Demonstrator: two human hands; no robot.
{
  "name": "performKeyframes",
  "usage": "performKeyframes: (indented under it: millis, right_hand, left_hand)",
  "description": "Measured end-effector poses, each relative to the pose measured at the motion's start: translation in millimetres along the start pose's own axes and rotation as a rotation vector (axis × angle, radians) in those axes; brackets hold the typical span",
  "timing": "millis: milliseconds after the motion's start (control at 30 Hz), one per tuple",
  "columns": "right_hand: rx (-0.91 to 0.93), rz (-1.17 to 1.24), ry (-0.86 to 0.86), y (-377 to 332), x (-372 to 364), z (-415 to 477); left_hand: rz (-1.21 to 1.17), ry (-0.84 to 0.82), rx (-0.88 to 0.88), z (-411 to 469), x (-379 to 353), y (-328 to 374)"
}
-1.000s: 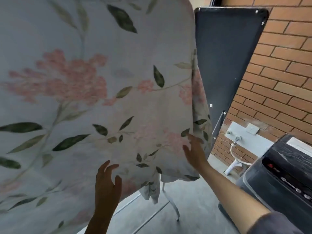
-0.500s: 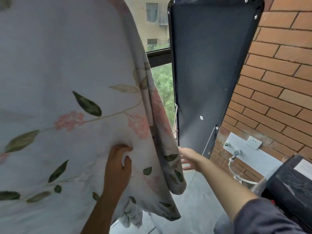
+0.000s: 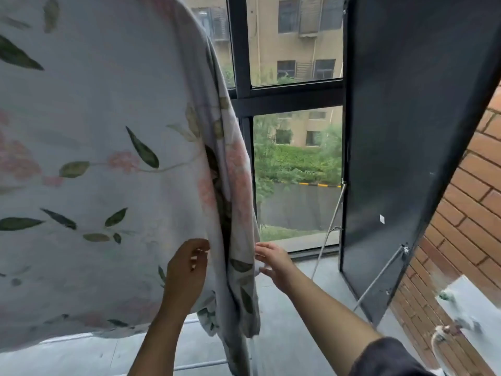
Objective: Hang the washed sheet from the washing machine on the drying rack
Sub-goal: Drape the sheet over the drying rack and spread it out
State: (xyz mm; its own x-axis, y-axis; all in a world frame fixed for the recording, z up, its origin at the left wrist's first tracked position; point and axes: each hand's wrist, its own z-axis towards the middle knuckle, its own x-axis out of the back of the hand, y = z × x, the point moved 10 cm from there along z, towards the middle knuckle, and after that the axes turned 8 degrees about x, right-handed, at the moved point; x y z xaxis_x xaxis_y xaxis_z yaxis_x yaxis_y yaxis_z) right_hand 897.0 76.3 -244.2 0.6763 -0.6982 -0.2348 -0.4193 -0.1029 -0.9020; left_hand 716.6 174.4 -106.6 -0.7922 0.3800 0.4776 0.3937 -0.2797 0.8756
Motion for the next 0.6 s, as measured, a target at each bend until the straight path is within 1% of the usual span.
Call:
performKeyframes:
  millis: [67, 100, 167, 233, 333, 433, 467, 533, 600]
  right_hand:
    - [0.036, 0.007, 0.008, -14.0, 5.9, 4.2]
    - [0.043, -0.007, -0.039, -18.8, -0.3, 4.8]
    - [0.067, -0.057, -0.204, -22.4, -24.3, 1.3]
    - [0.074, -0.099, -0.306, -17.4, -38.6, -7.1]
    - [0.115, -0.115, -0.331, -15.9, -36.1, -16.0]
    - [0.163, -0.178, -0.370, -13.3, -43.7, -19.5]
    - [0.191, -0.229, -0.346, -13.0, -44.6, -17.8]
    - [0.237, -0.329, -0.278, -14.2, -45.7, -16.5]
    - [0.247, -0.362, -0.245, -14.2, -43.3, -18.3]
  left_hand:
    - [-0.028, 0.033, -0.032, -12.1, -3.5, 18.0]
    - [-0.035, 0.050, -0.056, -16.5, -6.7, 30.1]
    - [0.019, 0.050, -0.066, -18.3, -17.8, 47.7]
    - [0.173, 0.012, 0.020, -13.1, -30.2, 48.9]
    - [0.351, -0.033, 0.194, -8.6, -38.3, 34.8]
    - [0.363, -0.039, 0.291, -14.1, -38.9, 31.6]
    - [0.359, -0.037, 0.306, -17.0, -40.3, 33.6]
    - [0.421, -0.020, 0.302, -21.4, -40.1, 39.6]
    - [0.501, 0.034, 0.274, -23.4, -31.9, 44.9]
